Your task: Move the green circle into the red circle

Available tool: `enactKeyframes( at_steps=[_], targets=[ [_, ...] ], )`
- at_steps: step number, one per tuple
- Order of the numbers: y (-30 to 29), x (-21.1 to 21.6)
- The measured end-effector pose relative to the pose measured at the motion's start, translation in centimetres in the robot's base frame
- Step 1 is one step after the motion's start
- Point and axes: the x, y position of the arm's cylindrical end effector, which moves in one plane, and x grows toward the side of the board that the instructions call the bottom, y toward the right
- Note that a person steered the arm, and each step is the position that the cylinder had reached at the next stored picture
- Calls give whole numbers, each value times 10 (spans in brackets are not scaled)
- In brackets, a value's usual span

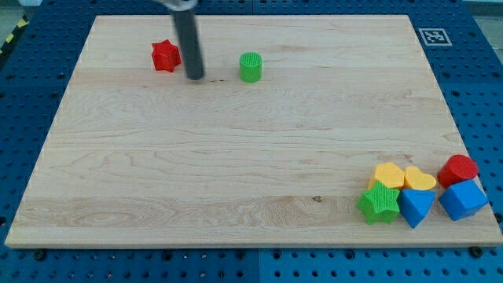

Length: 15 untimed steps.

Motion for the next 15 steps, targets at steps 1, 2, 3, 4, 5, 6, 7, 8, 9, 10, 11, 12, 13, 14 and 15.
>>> enactKeyframes(
  at_steps=[1,2,3,4,5,6,7,8,9,10,11,12,13,14,15],
  targets=[
    [100,2],
    [115,9],
    [59,7],
    [42,-22],
    [87,-37],
    [170,-9],
    [191,18],
    [154,8],
    [134,-26],
    [149,-54],
    [229,-31],
    [276,23],
    [267,39],
    [234,15],
    [225,26]
  ],
)
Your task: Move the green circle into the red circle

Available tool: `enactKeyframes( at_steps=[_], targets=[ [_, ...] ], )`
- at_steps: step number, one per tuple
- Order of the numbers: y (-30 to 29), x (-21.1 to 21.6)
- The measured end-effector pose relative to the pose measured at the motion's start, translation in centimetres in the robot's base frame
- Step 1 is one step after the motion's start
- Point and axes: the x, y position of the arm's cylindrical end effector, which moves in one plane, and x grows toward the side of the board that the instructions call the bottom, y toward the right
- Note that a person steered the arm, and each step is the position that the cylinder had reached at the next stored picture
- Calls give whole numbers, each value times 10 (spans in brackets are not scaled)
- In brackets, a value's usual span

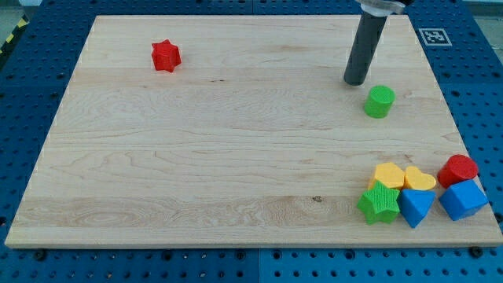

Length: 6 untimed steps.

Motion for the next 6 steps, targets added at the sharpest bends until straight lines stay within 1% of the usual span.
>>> enactKeyframes(
  at_steps=[1,2,4,5,6],
  targets=[
    [31,52],
    [61,91],
    [47,87],
    [67,73],
    [74,92]
  ],
)
